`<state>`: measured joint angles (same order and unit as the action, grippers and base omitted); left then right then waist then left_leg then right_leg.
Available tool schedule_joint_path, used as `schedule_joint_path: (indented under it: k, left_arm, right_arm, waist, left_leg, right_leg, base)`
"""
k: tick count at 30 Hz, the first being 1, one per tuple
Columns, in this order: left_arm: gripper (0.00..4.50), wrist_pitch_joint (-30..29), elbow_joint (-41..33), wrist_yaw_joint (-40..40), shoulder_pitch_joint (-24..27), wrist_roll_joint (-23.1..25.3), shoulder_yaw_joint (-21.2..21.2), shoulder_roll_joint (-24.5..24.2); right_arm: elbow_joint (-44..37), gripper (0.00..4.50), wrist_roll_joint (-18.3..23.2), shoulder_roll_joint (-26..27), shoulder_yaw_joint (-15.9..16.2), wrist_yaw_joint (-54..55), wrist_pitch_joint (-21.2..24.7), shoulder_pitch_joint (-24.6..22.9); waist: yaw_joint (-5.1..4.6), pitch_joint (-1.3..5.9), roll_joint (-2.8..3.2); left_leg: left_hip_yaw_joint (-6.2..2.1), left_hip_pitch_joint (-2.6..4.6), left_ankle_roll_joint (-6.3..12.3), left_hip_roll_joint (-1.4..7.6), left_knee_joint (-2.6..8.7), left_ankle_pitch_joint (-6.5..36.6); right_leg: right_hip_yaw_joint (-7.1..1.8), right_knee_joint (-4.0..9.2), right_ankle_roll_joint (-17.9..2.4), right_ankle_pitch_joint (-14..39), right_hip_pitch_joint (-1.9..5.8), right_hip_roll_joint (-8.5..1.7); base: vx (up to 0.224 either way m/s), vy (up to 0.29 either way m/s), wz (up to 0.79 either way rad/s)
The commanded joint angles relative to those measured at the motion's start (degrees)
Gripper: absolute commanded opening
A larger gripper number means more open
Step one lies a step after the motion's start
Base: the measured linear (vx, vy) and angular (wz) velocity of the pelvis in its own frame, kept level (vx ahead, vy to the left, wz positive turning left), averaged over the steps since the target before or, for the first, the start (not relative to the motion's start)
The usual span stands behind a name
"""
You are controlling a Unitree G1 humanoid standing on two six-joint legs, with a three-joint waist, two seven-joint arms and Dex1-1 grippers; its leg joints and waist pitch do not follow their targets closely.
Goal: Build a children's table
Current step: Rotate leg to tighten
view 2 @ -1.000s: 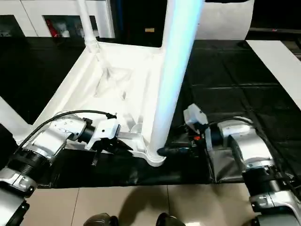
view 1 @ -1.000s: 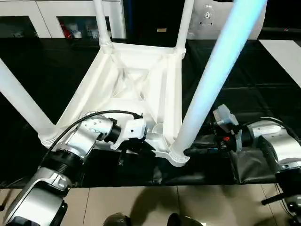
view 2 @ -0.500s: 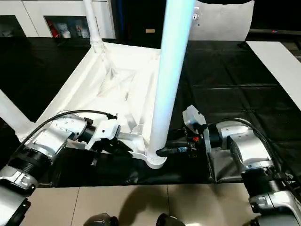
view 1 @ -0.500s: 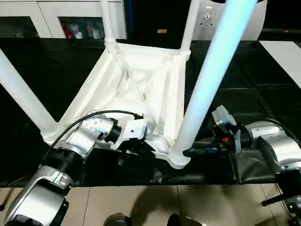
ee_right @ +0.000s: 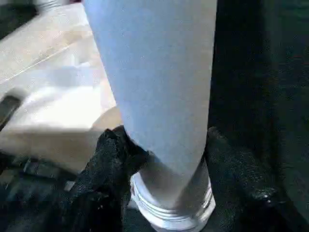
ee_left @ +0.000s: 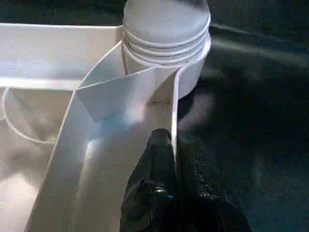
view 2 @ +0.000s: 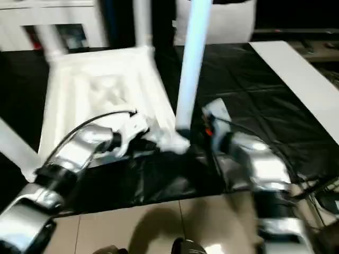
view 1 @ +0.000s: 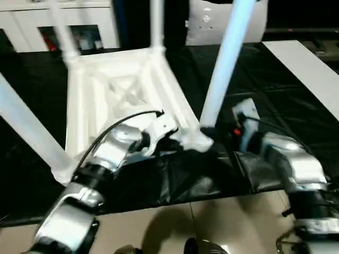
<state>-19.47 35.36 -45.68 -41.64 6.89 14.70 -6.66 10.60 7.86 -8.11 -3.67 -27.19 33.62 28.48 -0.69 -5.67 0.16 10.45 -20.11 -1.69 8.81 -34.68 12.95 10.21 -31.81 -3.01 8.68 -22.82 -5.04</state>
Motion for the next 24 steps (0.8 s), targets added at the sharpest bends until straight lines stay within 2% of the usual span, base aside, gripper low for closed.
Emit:
schedule_joint_path:
  k: [1, 2, 3, 4, 6, 7, 8, 10, 12, 13, 15, 17, 18, 20, 21, 24]
  left_arm:
    - [0.00, 0.5, -2.1, 2.0, -1.9, -2.1, 0.8, 4.9]
    - [0.00, 0.5, -2.2, 2.0, -1.9, -2.2, 0.8, 5.0]
    - [0.00, 0.5, -2.5, 2.1, -1.7, -2.2, 0.9, 5.2]
    - [0.00, 0.5, -2.5, 2.1, -1.7, -2.2, 0.9, 5.2]
    - [0.00, 1.5, -2.9, 1.1, -1.3, -2.3, 1.2, 4.7]
    - [0.00, 2.2, -3.1, 0.3, -1.1, -2.3, 1.3, 4.2]
    - [0.00, 2.5, -3.3, 0.1, -1.0, -2.2, 1.3, 4.0]
    - [0.00, 3.0, -3.6, -1.1, -0.6, -2.2, 1.5, 3.1]
    - [0.00, 4.9, -4.9, -5.0, 0.7, -2.2, 2.1, -0.1]
    - [0.00, 5.0, -5.1, -5.5, 0.9, -2.2, 2.1, -0.5]
    - [0.00, 5.8, -5.0, -7.5, 1.3, -2.2, 2.5, -2.2]
    - [0.00, 7.6, -4.5, -10.1, 1.7, -2.0, 3.0, -4.2]
    - [0.00, 8.3, -4.5, -11.4, 1.9, -2.1, 3.2, -5.0]
    - [0.00, 9.5, -4.5, -13.1, 2.1, -2.3, 3.4, -5.8]
    - [0.00, 11.8, -4.6, -16.3, 2.5, -2.8, 4.0, -7.3]
    - [0.00, 15.2, -4.9, -21.0, 3.3, -3.5, 5.0, -9.1]
  right_arm:
    - [0.4, 2.45, 0.4, 3.9, 4.5, 1.9, 1.8, -0.9]
    - [0.2, 2.45, 0.4, 3.9, 4.7, 1.8, 1.2, -1.1]
    - [-0.3, 2.58, 0.4, 3.9, 5.1, 1.5, 0.2, -1.3]
    - [-0.3, 2.65, 0.4, 3.9, 5.1, 1.5, 0.2, -1.3]
    - [-1.5, 2.79, 0.9, 3.4, 5.3, -0.4, -1.4, -2.1]
    - [-2.2, 3.04, 1.1, 2.8, 5.2, -1.7, -1.9, -2.6]
    - [-2.8, 3.07, 1.2, 2.5, 5.2, -2.0, -1.9, -2.9]
    - [-3.7, 3.17, 1.9, 1.1, 5.1, -4.0, -1.7, -3.7]
    - [-4.6, 3.29, 2.9, -3.7, 4.6, -9.7, -2.9, -5.1]
    - [-4.5, 3.50, 3.0, -4.5, 4.6, -10.5, -3.3, -5.3]
    - [-3.6, 3.55, 3.5, -7.1, 3.8, -13.4, -4.2, -5.3]
    - [-2.5, 3.68, 3.6, -10.6, 3.5, -17.6, -6.3, -5.3]
    - [-2.6, 3.91, 4.0, -12.2, 3.6, -20.4, -7.3, -5.5]
    - [-2.7, 3.98, 4.3, -13.9, 3.9, -23.3, -8.2, -5.6]
    - [-2.9, 4.02, 4.6, -16.6, 4.7, -28.1, -10.0, -6.1]
    - [-2.4, 4.13, 4.8, -19.6, 5.9, -32.9, -12.5, -6.4]
  waist:
    - [0.54, 3.97, -0.44]
    - [0.61, 4.05, -0.49]
    - [0.77, 4.20, -0.41]
    - [0.77, 4.20, -0.41]
    - [1.29, 4.48, -0.38]
    - [1.49, 4.45, -0.37]
    - [1.58, 4.37, -0.35]
    - [1.88, 4.25, -0.38]
    - [2.13, 4.21, -0.29]
    - [2.20, 4.16, -0.27]
    - [2.20, 4.06, -0.28]
    - [2.42, 4.07, -0.47]
    - [2.62, 4.10, -0.32]
    - [2.94, 4.18, -0.23]
    - [3.07, 4.33, -0.33]
    - [3.36, 4.43, -0.37]
  left_leg:
    - [-2.85, -0.13, 4.08, 4.71, 4.01, 6.8]
    - [-2.85, -0.03, 4.44, 4.82, 4.03, 6.2]
    - [-2.75, -0.38, 6.18, 4.83, 4.02, 4.2]
    - [-2.75, -0.38, 6.18, 4.83, 4.02, 4.2]
    - [-2.50, -0.66, 8.53, 4.81, 3.81, 0.8]
    - [-2.44, -0.71, 9.36, 4.74, 3.75, -0.3]
    - [-2.42, -0.70, 9.67, 4.74, 3.74, -0.2]
    - [-2.36, -0.55, 9.91, 4.76, 3.81, 1.2]
    - [-2.49, -0.54, 9.67, 5.00, 3.90, 1.9]
    - [-2.49, -0.45, 9.63, 5.09, 3.91, 2.4]
    - [-2.41, -0.33, 8.94, 5.07, 3.96, 3.2]
    - [-2.36, -0.38, 8.32, 4.97, 3.97, 3.7]
    - [-2.37, -0.23, 8.19, 5.04, 3.97, 3.7]
    - [-2.43, -0.31, 8.64, 5.10, 3.89, 3.3]
    - [-2.43, -0.38, 9.18, 5.13, 3.81, 2.7]
    - [-2.39, -0.46, 9.72, 5.11, 3.73, 2.1]
  right_leg:
    - [-4.51, 5.44, -2.9, 24.6, 3.18, -6.01]
    - [-4.69, 5.10, -3.5, 22.9, 3.14, -6.01]
    - [-5.12, 4.14, -5.7, 18.0, 3.47, -6.10]
    - [-5.12, 4.14, -5.7, 18.0, 3.47, -6.10]
    - [-5.28, 3.46, -7.4, 12.7, 3.62, -6.19]
    - [-5.29, 3.26, -8.0, 11.4, 3.66, -6.15]
    - [-5.26, 3.37, -8.0, 11.6, 3.65, -6.13]
    - [-5.12, 3.76, -7.4, 14.3, 3.78, -6.06]
    - [-5.22, 3.77, -6.6, 15.6, 3.85, -6.20]
    - [-5.21, 3.81, -6.5, 16.0, 3.77, -6.10]
    - [-5.22, 3.95, -6.5, 17.2, 3.58, -6.08]
    - [-5.29, 4.13, -6.2, 18.5, 3.75, -6.18]
    - [-5.28, 4.11, -5.9, 18.6, 3.65, -6.08]
    - [-5.33, 3.83, -6.3, 16.9, 3.72, -6.14]
    - [-5.34, 3.51, -6.8, 15.2, 3.74, -6.17]
    - [-5.34, 3.28, -7.2, 14.3, 3.81, -6.17]
  base:
    - [0.000, 0.000, 0.00]
    - [0.000, 0.000, 0.00]
    - [0.000, 0.000, 0.00]
    - [0.000, 0.000, 0.00]
    - [0.000, 0.000, 0.00]
    - [0.000, 0.000, 0.00]
    - [0.000, 0.000, 0.00]
    - [0.000, 0.000, 0.00]
    - [0.000, 0.000, 0.00]
    - [0.000, 0.000, 0.00]
    - [0.000, 0.000, 0.00]
    - [0.000, 0.000, 0.00]
    - [0.000, 0.000, 0.00]
    - [0.000, 0.000, 0.00]
    - [0.000, 0.000, 0.00]
    - [0.000, 0.000, 0.00]
